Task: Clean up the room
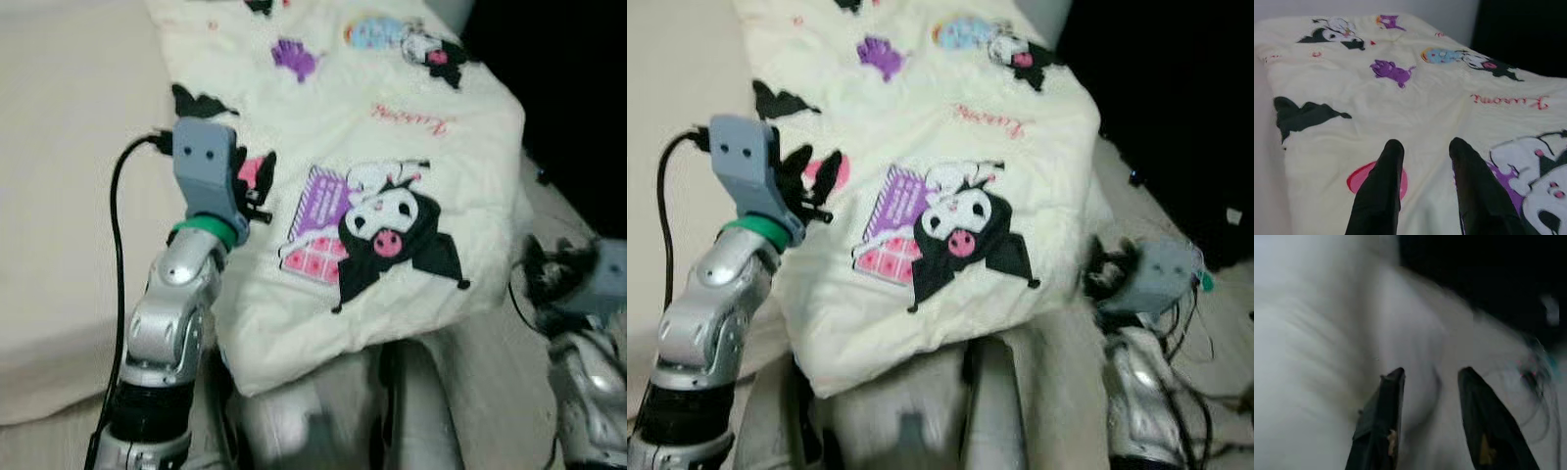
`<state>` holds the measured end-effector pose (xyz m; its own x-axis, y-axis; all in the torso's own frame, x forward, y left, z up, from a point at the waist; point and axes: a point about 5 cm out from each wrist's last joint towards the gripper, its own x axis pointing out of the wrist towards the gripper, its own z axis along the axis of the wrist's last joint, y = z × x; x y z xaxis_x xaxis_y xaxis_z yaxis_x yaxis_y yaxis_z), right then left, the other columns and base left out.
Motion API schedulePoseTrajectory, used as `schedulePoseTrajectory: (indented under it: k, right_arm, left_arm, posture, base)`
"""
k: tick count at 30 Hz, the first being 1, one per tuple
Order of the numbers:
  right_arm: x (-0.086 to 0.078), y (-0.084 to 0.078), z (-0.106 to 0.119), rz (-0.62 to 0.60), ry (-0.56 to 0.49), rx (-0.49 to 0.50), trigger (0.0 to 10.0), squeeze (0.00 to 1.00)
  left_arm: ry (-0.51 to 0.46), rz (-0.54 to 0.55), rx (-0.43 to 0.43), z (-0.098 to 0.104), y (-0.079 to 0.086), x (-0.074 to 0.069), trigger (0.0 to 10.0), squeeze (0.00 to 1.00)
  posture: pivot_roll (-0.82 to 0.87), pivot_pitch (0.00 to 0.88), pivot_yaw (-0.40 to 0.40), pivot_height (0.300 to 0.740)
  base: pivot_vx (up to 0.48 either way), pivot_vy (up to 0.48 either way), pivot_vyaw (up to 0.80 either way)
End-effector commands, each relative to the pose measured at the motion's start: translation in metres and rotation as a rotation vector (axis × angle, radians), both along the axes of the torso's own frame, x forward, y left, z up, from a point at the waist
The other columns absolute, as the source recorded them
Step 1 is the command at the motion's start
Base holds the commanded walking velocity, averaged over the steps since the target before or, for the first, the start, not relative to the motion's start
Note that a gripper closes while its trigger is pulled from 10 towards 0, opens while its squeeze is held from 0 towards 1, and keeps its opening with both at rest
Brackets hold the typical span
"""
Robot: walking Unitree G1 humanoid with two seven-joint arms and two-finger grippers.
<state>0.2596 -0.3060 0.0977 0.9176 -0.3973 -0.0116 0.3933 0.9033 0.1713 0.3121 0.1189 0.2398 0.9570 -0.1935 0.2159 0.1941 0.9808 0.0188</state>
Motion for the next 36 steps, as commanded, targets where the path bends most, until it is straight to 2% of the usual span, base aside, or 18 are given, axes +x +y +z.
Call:
schedulePoseTrajectory:
  k: [1,2,5,9,12,13,15,16,18,19,23,25,27,31,34,35,36]
  right_arm:
    - [-0.012,-0.014,-0.025,-0.099,0.06,0.108,10.0,0.0]
    - [-0.016,-0.021,-0.033,-0.144,0.1,0.129,10.0,0.0]
    - [-0.02,-0.024,-0.041,-0.162,0.154,0.131,10.0,0.0]
    - [-0.016,-0.02,-0.051,-0.072,0.239,0.045,10.0,0.0]
    - [0.003,-0.006,-0.051,0.086,0.264,-0.047,10.0,0.0]
    - [0.003,-0.006,-0.051,0.086,0.264,-0.047,10.0,0.0]
    - [0.018,0.006,-0.046,0.171,0.251,-0.101,10.0,0.0]
    - [0.018,0.006,-0.046,0.171,0.251,-0.101,10.0,0.0]
    - [0.037,0.022,-0.034,0.253,0.224,-0.195,10.0,0.0]
    - [0.045,0.027,-0.028,0.267,0.206,-0.226,10.0,0.0]
    - [0.056,0.032,-0.015,0.264,0.165,-0.291,10.0,0.0]
    - [0.073,0.04,0.023,0.233,0.008,-0.396,10.0,0.0]
    - [0.08,0.045,0.05,0.204,-0.105,-0.467,10.0,0.0]
    - [0.08,0.049,0.092,0.171,-0.271,-0.631,10.0,0.0]
    - [0.08,0.051,0.099,0.167,-0.301,-0.673,10.0,0.0]
    - [0.074,0.059,0.14,0.143,-0.448,-0.865,10.0,0.0]
    - [0.074,0.059,0.14,0.143,-0.448,-0.865,10.0,0.0]
  left_arm:
    - [0.009,0.006,0.003,-0.004,0.001,-0.001,10.0,0.0]
    - [0.009,0.01,0.005,-0.004,0.002,-0.001,10.0,0.0]
    - [0.009,0.018,0.005,-0.004,0.004,-0.001,10.0,0.0]
    - [0.014,0.019,0.003,-0.004,0.004,-0.001,10.0,0.0]
    - [0.015,0.014,0.003,-0.004,0.003,-0.002,10.0,0.0]
    - [0.015,0.014,0.003,-0.004,0.003,-0.002,10.0,0.0]
    - [0.015,0.019,0.002,-0.004,0.004,-0.002,10.0,0.0]
    - [0.015,0.019,0.002,-0.004,0.004,-0.002,10.0,0.0]
    - [0.016,0.024,0.004,-0.004,0.005,-0.002,10.0,0.0]
    - [0.016,0.026,0.005,-0.004,0.006,-0.003,10.0,0.0]
    - [0.016,0.028,0.005,-0.004,0.006,-0.004,10.0,0.0]
    - [0.015,0.036,0.008,-0.003,0.009,-0.004,10.0,0.0]
    - [0.017,0.039,0.009,-0.003,0.009,-0.004,10.0,0.0]
    - [0.019,0.024,0.009,-0.004,0.006,-0.004,10.0,0.0]
    - [0.019,0.022,0.008,-0.004,0.005,-0.004,10.0,0.0]
    - [0.02,0.021,0.006,-0.004,0.004,-0.003,10.0,0.0]
    - [0.02,0.021,0.006,-0.004,0.004,-0.003,10.0,0.0]
  posture:
    - [-0.07,0.198,0.101,0.526]
    - [-0.07,0.196,0.099,0.526]
    - [-0.07,0.198,0.102,0.526]
    - [-0.07,0.204,0.11,0.526]
    - [-0.06,0.207,0.111,0.526]
    - [-0.06,0.207,0.111,0.526]
    - [-0.06,0.208,0.111,0.526]
    - [-0.06,0.208,0.111,0.526]
    - [-0.04,0.212,0.112,0.526]
    - [-0.04,0.212,0.111,0.526]
    - [-0.03,0.213,0.11,0.526]
    - [-0.03,0.212,0.109,0.526]
    - [-0.04,0.214,0.116,0.526]
    - [-0.04,0.214,0.116,0.526]
    - [-0.04,0.214,0.116,0.526]
    - [-0.05,0.213,0.12,0.526]
    - [-0.05,0.213,0.12,0.526]
  base:
    - [0.0,0.0,0.0]
    - [0.0,0.0,0.0]
    - [0.0,0.0,0.0]
    - [0.0,0.0,0.0]
    - [0.0,0.0,0.0]
    - [0.0,0.0,0.0]
    - [0.0,0.0,0.0]
    - [0.0,0.0,0.0]
    - [0.0,0.0,0.0]
    - [0.0,0.0,0.0]
    - [0.0,0.0,0.0]
    - [0.0,0.0,0.0]
    - [0.0,0.0,0.0]
    - [0.0,0.0,0.0]
    - [0.0,0.0,0.0]
    - [0.0,0.0,0.0]
    - [0.0,0.0,0.0]
